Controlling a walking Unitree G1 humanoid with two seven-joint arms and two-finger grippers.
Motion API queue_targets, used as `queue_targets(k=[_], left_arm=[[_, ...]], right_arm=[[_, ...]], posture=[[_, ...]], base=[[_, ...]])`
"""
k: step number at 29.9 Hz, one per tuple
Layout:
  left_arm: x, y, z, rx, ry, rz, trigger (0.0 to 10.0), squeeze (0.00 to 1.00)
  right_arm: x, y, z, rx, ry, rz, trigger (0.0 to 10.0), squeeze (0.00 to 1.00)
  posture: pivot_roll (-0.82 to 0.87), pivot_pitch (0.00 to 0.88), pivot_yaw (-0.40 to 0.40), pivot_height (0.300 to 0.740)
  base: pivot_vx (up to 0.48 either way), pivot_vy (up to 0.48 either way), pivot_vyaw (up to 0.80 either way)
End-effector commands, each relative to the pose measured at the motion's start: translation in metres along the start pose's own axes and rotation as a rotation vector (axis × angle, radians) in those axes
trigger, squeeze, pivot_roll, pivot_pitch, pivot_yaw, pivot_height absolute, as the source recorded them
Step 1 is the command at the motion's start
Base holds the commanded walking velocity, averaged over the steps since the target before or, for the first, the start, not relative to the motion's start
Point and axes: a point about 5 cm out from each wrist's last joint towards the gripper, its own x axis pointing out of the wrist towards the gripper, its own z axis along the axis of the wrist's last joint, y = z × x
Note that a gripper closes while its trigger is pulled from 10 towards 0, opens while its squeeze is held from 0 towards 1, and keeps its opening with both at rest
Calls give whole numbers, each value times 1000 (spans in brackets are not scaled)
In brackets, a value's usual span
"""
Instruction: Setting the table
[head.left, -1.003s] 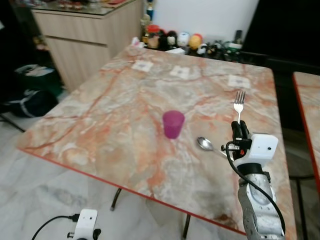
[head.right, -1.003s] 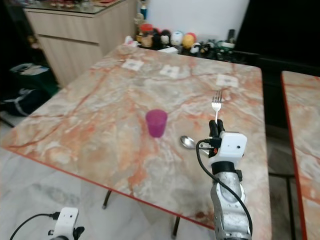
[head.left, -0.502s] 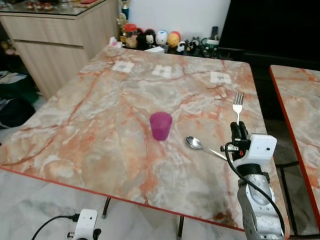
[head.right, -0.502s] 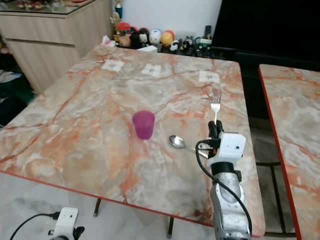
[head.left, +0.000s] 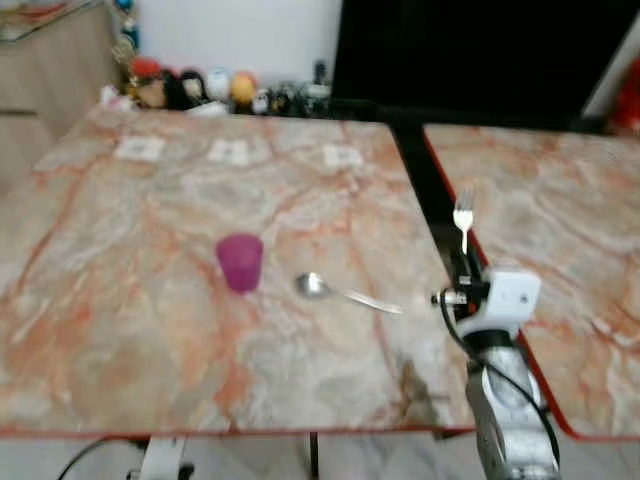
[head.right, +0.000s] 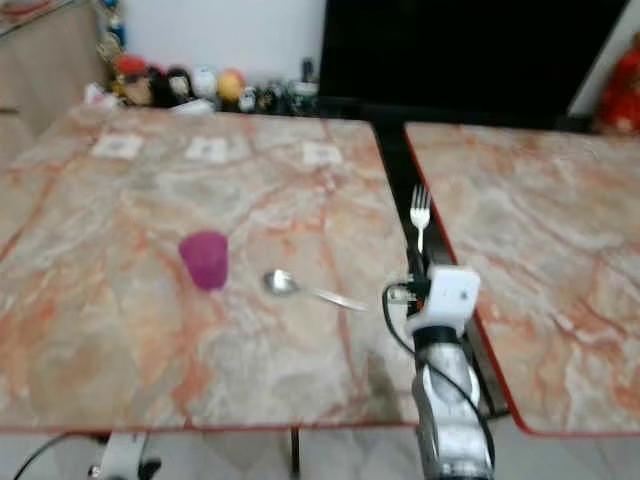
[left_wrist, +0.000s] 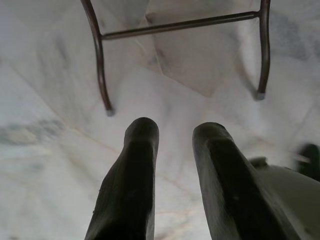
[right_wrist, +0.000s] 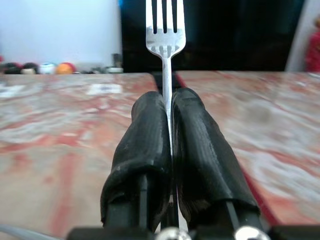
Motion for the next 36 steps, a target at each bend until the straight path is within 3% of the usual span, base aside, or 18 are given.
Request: queue_targets(k=[1,22,29,36], left_arm=[[1,-8,2,-15,-9,-15,10000,0],[2,-2,6,19,-1,-13,10000,0],[3,10,13,36,-7,11,10000,0],[6,14,32,34,-54,38,10000,0]], right_arm=[[0,-8,1,-11,-10,-21,10000,0],[5,0,0,-5,-31,-20,10000,0],[8,9,-5,27,-29,-32,10000,0],[16,15,-10,55,-8,13,10000,0]], posture=[[53,0,-18,740],[79,0,5,740],[110,0,12,740],[267,0,-125,740]], base=[[0,0,0],[0,0,0],[0,0,0],[0,0,0]])
